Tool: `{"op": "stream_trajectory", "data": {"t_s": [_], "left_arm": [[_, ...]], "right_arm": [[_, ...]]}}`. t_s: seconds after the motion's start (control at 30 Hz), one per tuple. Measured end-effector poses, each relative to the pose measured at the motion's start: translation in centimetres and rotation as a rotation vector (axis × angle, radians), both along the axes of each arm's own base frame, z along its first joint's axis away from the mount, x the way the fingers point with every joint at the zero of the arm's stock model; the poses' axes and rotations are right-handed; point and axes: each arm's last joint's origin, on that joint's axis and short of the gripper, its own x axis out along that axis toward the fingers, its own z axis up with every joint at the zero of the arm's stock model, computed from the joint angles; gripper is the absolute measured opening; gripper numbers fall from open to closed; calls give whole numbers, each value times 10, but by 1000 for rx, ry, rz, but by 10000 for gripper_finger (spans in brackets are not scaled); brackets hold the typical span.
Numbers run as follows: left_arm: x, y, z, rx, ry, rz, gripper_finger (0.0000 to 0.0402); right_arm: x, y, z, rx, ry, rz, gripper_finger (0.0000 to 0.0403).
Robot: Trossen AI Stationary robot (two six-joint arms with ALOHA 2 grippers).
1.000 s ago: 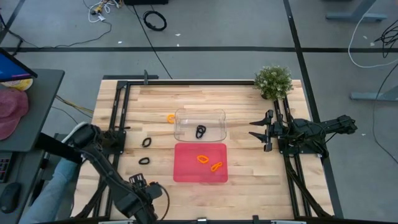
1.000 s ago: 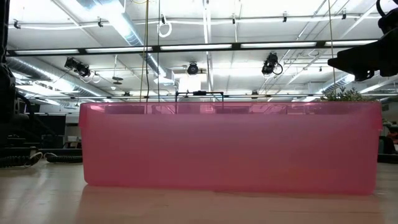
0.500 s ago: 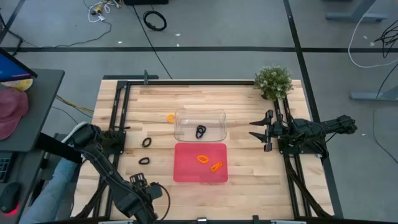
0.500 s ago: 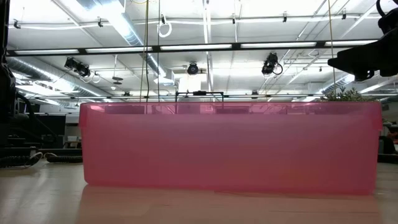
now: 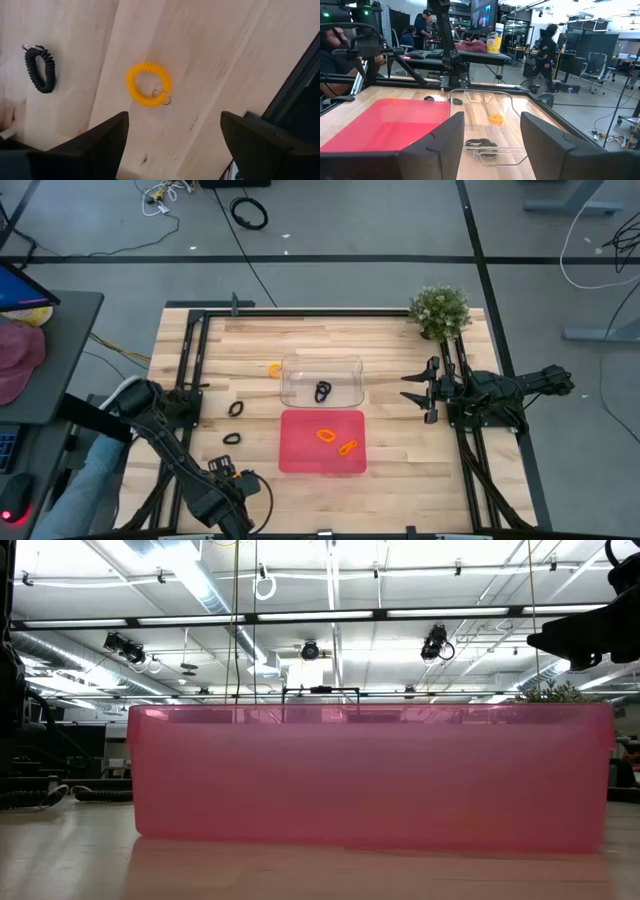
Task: Sort spring keychains
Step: Put the yellow spring keychain into the red bin
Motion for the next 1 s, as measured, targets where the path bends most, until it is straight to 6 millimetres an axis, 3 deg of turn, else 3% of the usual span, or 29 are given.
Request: {"op": "stream_trajectory", "data": {"t_s": [0.63,1.0], "left_arm": [[2,2,0,23,-28,-10,320],[12,-2,-19,60,-2,-35,320]], "right_arm": [[0,0,0,0,0,0,198],[0,0,0,0,0,0,198]]}}
